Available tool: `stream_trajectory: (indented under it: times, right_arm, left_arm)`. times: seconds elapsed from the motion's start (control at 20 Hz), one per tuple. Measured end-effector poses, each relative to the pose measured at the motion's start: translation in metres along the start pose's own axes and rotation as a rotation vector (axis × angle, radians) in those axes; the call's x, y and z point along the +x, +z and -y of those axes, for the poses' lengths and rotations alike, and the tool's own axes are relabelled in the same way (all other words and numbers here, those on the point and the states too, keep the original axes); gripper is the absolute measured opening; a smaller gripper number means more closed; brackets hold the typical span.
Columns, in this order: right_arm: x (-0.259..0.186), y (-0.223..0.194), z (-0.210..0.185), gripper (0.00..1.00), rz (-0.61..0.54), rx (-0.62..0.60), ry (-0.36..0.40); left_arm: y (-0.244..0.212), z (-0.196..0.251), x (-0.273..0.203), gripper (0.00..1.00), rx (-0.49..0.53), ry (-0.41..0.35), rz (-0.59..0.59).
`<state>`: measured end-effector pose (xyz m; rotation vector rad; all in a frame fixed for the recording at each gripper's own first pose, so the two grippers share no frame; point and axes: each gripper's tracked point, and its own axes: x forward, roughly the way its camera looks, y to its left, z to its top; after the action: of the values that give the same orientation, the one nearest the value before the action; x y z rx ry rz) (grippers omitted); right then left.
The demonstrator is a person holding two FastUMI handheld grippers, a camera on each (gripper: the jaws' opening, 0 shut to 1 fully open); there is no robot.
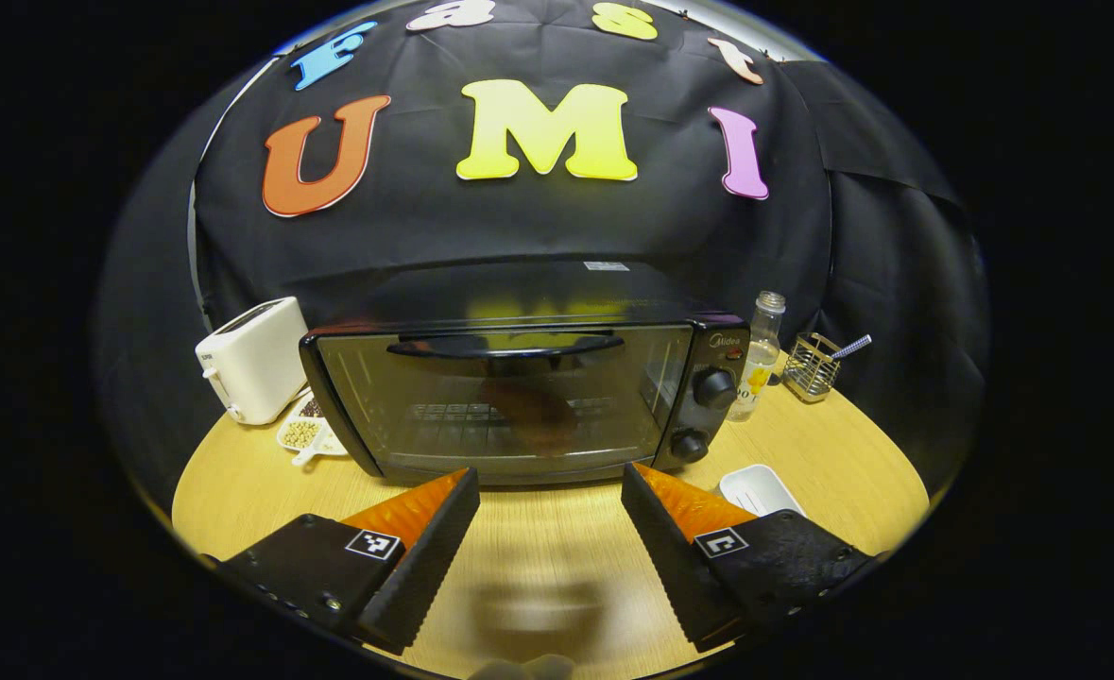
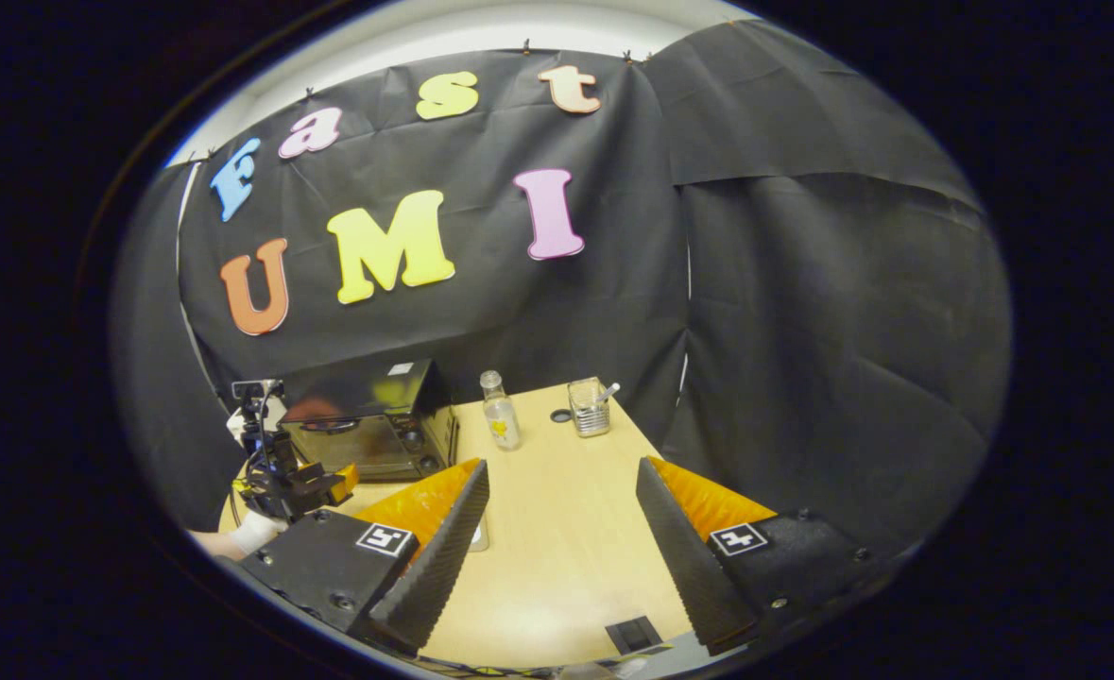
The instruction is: Open the electric oven with the left hand, put the food in, and close the electric oven.
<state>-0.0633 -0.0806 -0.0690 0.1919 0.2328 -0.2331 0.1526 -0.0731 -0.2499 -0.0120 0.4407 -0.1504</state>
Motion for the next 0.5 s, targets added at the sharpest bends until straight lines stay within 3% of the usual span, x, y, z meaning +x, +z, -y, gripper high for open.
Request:
stream_trajectory:
  times: [0.3,0.5]
  right_arm:
    - [-0.022,-0.005,0.007,0.99,0.011,-0.027,0.04]
    - [-0.04,-0.011,0.023,0.99,0.025,-0.046,0.083]
  left_arm:
    - [-0.005,0.016,-0.038,0.97,-0.02,0.013,0.019]
    - [0.015,0.03,-0.092,0.97,-0.015,0.032,0.089]
